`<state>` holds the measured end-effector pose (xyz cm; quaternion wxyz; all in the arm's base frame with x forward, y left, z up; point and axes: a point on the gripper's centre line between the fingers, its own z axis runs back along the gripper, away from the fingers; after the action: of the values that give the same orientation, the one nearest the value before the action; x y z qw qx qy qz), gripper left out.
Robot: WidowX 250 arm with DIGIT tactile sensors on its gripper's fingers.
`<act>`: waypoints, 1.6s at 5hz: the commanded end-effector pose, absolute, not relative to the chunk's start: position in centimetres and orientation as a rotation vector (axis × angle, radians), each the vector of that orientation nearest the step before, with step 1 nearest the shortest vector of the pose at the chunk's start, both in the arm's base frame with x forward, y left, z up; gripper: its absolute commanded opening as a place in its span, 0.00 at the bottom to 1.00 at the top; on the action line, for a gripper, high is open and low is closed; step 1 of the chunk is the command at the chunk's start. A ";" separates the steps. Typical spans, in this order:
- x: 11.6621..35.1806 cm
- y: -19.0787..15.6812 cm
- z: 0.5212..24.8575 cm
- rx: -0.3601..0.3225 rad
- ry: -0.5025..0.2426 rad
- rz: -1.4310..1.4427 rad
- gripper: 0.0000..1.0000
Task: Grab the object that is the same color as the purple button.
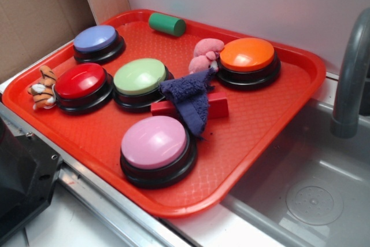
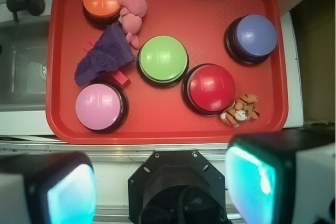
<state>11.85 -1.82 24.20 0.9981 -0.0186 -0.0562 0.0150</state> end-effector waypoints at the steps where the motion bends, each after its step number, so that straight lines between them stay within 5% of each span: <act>1: 11.9 -1.8 24.2 -0.037 -0.112 0.030 1.00; 5: 22.0 -8.5 14.9 -0.023 -0.140 0.427 1.00; 8: 26.0 -8.8 7.7 0.087 -0.154 0.626 1.00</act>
<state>24.70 -9.17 6.26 0.9500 0.0634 -0.0542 0.3009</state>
